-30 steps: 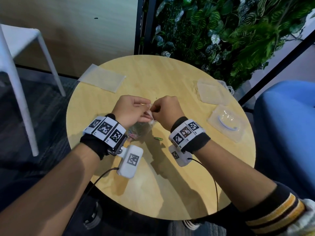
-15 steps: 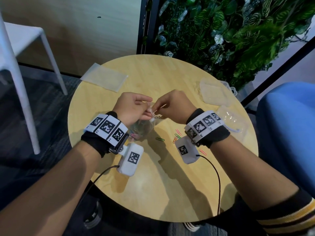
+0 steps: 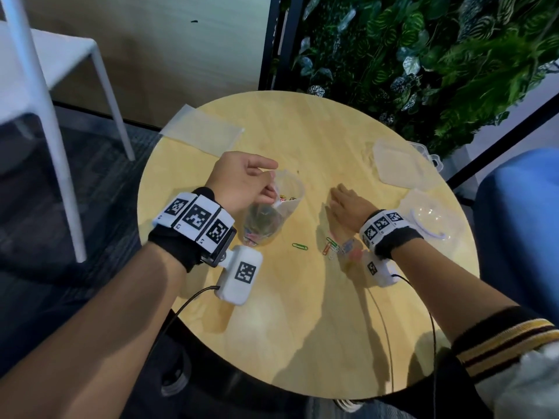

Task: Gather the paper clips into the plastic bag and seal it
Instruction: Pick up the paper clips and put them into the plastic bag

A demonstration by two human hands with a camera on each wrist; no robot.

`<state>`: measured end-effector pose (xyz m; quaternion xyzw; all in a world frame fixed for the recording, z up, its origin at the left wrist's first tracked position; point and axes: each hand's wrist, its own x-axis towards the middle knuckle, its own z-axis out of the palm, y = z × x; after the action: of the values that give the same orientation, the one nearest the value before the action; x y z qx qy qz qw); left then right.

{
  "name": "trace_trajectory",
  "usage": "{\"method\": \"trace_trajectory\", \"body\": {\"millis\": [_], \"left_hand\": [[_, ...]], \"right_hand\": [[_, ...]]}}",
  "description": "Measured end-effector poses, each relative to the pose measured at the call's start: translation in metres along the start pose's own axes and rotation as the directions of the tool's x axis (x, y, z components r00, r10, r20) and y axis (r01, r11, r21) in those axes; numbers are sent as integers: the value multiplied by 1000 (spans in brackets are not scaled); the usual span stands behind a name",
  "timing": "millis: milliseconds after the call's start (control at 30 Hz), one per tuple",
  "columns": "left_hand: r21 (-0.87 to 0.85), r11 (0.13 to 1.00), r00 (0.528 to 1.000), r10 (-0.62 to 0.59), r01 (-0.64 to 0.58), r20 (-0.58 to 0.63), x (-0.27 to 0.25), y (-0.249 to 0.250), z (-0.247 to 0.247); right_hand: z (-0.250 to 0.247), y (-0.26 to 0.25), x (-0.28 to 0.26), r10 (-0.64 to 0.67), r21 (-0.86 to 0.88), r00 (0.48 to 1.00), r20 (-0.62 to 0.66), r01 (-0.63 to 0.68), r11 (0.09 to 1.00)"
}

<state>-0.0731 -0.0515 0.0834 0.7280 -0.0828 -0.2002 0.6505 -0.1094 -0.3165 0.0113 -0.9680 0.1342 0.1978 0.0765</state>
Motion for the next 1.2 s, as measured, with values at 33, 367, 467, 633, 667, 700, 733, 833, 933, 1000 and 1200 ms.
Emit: {"method": "trace_trajectory", "body": {"millis": [33,367,467,633,667,700,733,833,933,1000,1200], "left_hand": [[-1,1000,1000,-3,3,3,0,0,1],[27,1000,1000,0,-1,25,-4,1,8],[33,999,1000,10,-11,23,-8,-2,8],[43,999,1000,10,-11,27,-13,-8,6],[44,999,1000,11,-12,27,-14,-9,5],[46,999,1000,13,-14,29,-15,-9,4],[46,999,999,14,-16,30,-16,-10,3],[47,999,999,19,-21,37,-17,-10,2],[48,998,999,28,-30,36,-17,-11,2],[47,998,999,32,-34,40,-16,-11,3],[62,997,997,32,-36,64,-15,-13,14]], "right_hand": [[2,-3,-5,-27,-24,999,22,28,999],[49,20,-66,-73,-95,997,14,74,993],[57,5,-84,-128,-107,991,-24,125,986],[69,-7,-93,-174,-161,970,-172,147,976],[69,-9,-93,-183,-177,966,-181,151,973],[69,-11,-94,-183,-212,967,-179,144,967],[67,-14,-96,-178,-257,967,-180,128,958],[61,-20,-99,-155,-310,972,-174,95,946],[49,-21,-95,-71,-264,983,-169,24,964],[36,-18,-87,3,-237,988,-157,-40,971],[-7,1,-69,243,472,923,-299,-78,878]]}}
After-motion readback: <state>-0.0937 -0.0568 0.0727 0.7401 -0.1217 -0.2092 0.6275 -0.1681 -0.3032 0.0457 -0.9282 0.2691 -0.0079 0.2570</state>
